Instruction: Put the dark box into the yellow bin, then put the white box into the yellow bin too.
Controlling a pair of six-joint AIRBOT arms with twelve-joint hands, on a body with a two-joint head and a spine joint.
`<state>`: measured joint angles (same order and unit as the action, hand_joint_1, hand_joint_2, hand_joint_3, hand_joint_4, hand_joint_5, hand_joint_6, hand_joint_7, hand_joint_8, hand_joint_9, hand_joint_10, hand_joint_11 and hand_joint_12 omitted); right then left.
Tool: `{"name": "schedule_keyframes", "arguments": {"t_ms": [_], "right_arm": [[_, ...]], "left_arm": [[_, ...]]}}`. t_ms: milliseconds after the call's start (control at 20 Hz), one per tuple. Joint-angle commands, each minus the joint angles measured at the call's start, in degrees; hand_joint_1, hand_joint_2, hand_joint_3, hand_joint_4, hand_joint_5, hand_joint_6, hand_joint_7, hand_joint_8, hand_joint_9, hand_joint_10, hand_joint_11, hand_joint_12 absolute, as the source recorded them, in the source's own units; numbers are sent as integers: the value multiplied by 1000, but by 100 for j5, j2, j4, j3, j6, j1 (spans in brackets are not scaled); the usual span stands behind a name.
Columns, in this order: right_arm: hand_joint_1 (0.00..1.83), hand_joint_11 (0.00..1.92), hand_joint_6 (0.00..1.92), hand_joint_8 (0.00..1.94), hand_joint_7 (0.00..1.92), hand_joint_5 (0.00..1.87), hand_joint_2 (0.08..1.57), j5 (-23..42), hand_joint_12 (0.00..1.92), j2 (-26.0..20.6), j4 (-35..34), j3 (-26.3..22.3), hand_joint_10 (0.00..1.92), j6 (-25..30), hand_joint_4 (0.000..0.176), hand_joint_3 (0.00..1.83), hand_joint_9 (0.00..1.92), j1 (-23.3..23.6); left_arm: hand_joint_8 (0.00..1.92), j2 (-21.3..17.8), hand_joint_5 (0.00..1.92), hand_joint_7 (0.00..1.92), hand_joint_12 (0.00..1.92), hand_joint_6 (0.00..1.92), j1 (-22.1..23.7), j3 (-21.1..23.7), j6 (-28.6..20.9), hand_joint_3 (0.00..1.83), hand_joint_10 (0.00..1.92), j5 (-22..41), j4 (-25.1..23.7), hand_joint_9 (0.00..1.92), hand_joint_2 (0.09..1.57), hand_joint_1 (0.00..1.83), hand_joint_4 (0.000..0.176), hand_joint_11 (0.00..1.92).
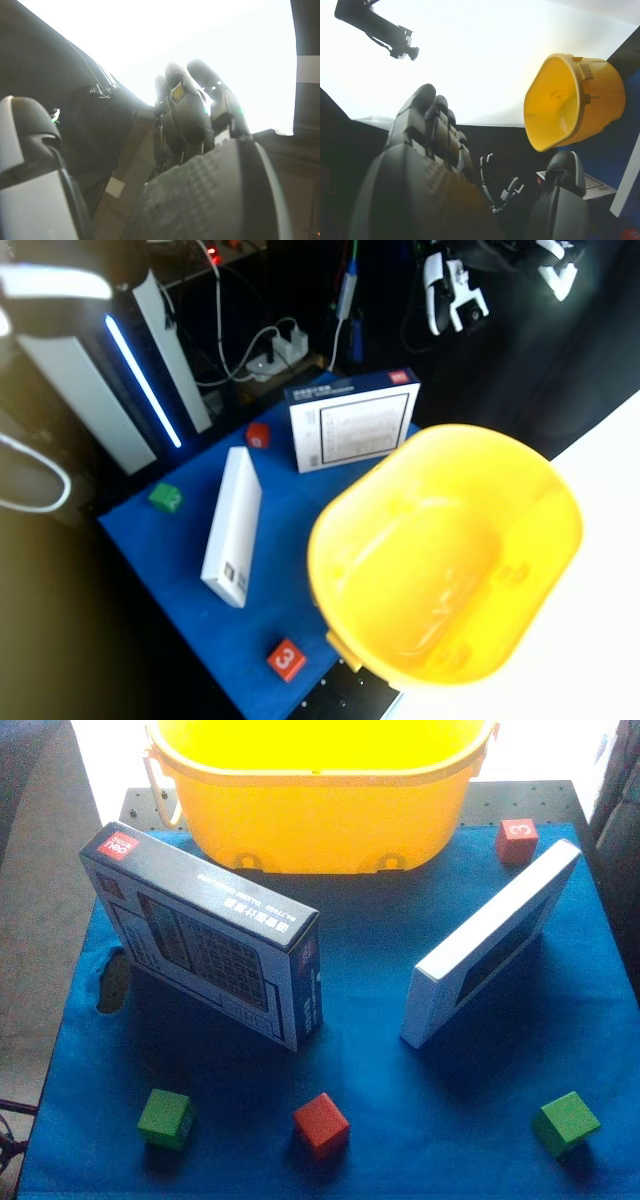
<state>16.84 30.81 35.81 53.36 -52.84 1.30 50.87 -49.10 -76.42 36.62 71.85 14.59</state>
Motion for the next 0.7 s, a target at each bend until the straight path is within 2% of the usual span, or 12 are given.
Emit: {"name": "schedule_keyframes", "arguments": {"t_ms": [0, 200, 350, 450, 500, 650], "right_arm": [[11, 0, 5, 10, 228, 147, 1044, 554, 308, 3, -109, 11, 16, -35, 0, 3, 177, 126], [26, 0, 2, 3, 244, 152, 1025, 554, 298, 2, -110, 11, 4, -35, 0, 0, 190, 125], [9, 0, 1, 2, 234, 138, 1059, 554, 282, 5, -111, 12, 0, -35, 0, 7, 179, 125], [15, 0, 3, 3, 246, 153, 1057, 554, 313, 6, -111, 12, 4, -35, 0, 1, 196, 125], [33, 0, 2, 2, 254, 161, 1059, 554, 340, 6, -112, 12, 3, -35, 0, 1, 204, 125], [65, 5, 1, 0, 245, 162, 1057, 553, 358, 9, -113, 13, 2, -35, 0, 0, 206, 125]], "left_arm": [[5, -3, 233, 192, 187, 6, 77, -26, -25, 5, 9, 630, 110, 105, 1024, 209, 0, 0], [1, -6, 211, 190, 181, 0, 76, -25, -29, 1, 3, 593, 90, 121, 1020, 223, 0, 0], [0, 1, 114, 98, 63, 0, 85, -24, -41, 0, 0, 585, 54, 59, 969, 192, 0, 0], [0, -3, 76, 77, 63, 0, 88, -32, -159, 11, 0, 571, -55, 57, 1006, 179, 0, 3], [0, -6, 47, 30, 48, 0, 101, -57, -288, 10, 0, 517, -188, 20, 1029, 163, 0, 0], [16, -4, 22, 64, 58, 1, 183, -140, -725, 0, 0, 369, -648, 0, 958, 314, 0, 18]]}}
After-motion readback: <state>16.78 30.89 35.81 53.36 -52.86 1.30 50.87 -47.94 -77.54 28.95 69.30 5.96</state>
